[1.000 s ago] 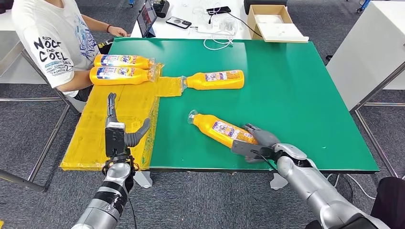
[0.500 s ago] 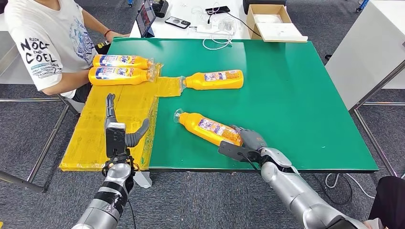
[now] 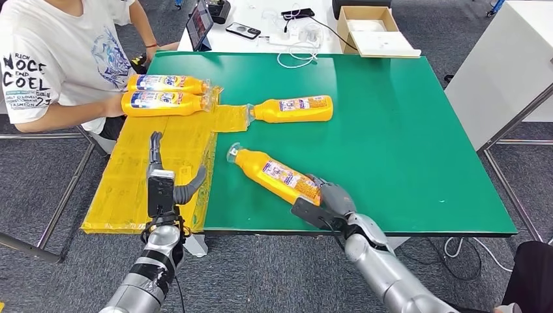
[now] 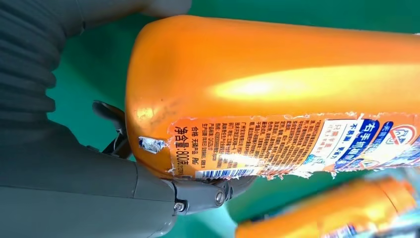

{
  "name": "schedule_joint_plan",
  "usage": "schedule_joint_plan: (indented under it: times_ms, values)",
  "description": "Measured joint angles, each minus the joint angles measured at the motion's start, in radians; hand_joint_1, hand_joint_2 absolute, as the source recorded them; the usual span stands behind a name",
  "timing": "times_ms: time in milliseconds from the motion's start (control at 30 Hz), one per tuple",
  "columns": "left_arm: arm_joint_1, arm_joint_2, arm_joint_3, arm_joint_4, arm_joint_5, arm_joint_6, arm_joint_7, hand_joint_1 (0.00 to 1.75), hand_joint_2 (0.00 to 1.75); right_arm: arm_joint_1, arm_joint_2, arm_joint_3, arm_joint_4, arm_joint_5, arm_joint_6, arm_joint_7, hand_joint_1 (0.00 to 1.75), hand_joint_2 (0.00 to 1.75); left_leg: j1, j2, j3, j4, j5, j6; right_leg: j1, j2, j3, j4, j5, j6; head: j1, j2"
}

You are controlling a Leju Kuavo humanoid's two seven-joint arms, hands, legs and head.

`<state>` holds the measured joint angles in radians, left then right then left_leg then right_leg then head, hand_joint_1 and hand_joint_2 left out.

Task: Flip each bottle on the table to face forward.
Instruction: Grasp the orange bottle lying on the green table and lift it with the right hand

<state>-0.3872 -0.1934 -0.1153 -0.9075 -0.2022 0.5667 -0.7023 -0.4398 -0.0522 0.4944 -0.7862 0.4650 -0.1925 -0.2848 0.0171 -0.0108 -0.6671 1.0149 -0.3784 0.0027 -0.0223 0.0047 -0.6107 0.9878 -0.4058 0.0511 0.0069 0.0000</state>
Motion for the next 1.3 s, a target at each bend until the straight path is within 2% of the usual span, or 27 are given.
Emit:
schedule_joint_plan:
  times_ms: [367, 433, 567, 700, 800, 967, 1167, 1300]
  values:
    - [0.003, 0.0, 0.001, 0.003, 0.0, -0.003, 0.0, 0.0, 1.75, 0.043, 0.021, -0.048, -0.066, 0.008, -0.029, -0.006, 1.75, 1.75, 0.0, 0.0, -0.002, 0.0, 0.0, 0.0, 0.0, 0.0, -0.002, 0.0, 0.0, 0.0, 0.0, 0.0]
    - [0.005, 0.0, 0.004, 0.004, 0.003, -0.014, 0.0, 0.0, 1.75, 0.06, 0.027, -0.065, -0.093, 0.02, -0.083, -0.027, 1.75, 1.75, 0.0, 0.0, -0.002, 0.0, 0.0, 0.0, 0.0, 0.0, -0.002, 0.0, 0.0, 0.0, 0.0, 0.0]
    - [0.022, -0.003, 0.026, 0.006, 0.035, -0.064, 0.0, 0.0, 1.75, 0.132, 0.064, -0.138, -0.24, 0.057, -0.275, -0.095, 1.75, 1.75, 0.0, 0.0, -0.002, 0.0, 0.0, 0.0, 0.0, 0.0, -0.003, 0.0, 0.0, 0.0, 0.0, 0.0]
    - [0.031, -0.019, 0.068, 0.017, 0.114, -0.166, 0.008, 0.0, 1.75, 0.204, 0.11, -0.23, -0.422, 0.051, -0.423, -0.17, 1.75, 1.75, 0.0, -0.001, -0.003, 0.0, -0.001, 0.0, 0.0, 0.0, -0.004, 0.0, -0.001, 0.0, 0.0, 0.0]
    - [0.033, -0.034, 0.092, 0.023, 0.191, -0.294, 0.045, 0.0, 1.75, 0.245, 0.134, -0.284, -0.515, 0.048, -0.465, -0.221, 1.75, 1.75, 0.0, -0.001, -0.003, 0.0, -0.001, 0.0, 0.0, 0.0, -0.004, 0.0, -0.001, -0.001, 0.0, 0.0]
    - [0.048, -0.064, 0.093, -0.009, 0.301, -0.544, 0.135, 0.0, 1.75, 0.29, 0.158, -0.312, -0.571, 0.056, -0.47, -0.315, 1.75, 1.75, -0.001, -0.001, -0.003, 0.0, -0.001, 0.0, -0.001, 0.0, -0.004, 0.0, -0.001, 0.0, 0.0, 0.0]
    - [0.09, -0.081, 0.033, -0.115, 0.388, -0.662, 0.194, 0.0, 1.75, 0.312, 0.183, -0.313, -0.566, 0.057, -0.46, -0.35, 1.75, 1.75, -0.001, 0.0, -0.003, 0.0, -0.001, 0.0, -0.001, 0.0, -0.004, 0.0, -0.001, 0.0, 0.0, 0.0]
    - [0.123, -0.08, -0.012, -0.193, 0.509, -0.792, 0.242, 0.0, 1.75, 0.321, 0.196, -0.303, -0.547, 0.054, -0.428, -0.369, 1.75, 1.75, -0.001, 0.0, -0.004, 0.0, -0.001, 0.0, -0.001, 0.0, -0.004, 0.0, -0.001, 0.0, 0.0, 0.0]
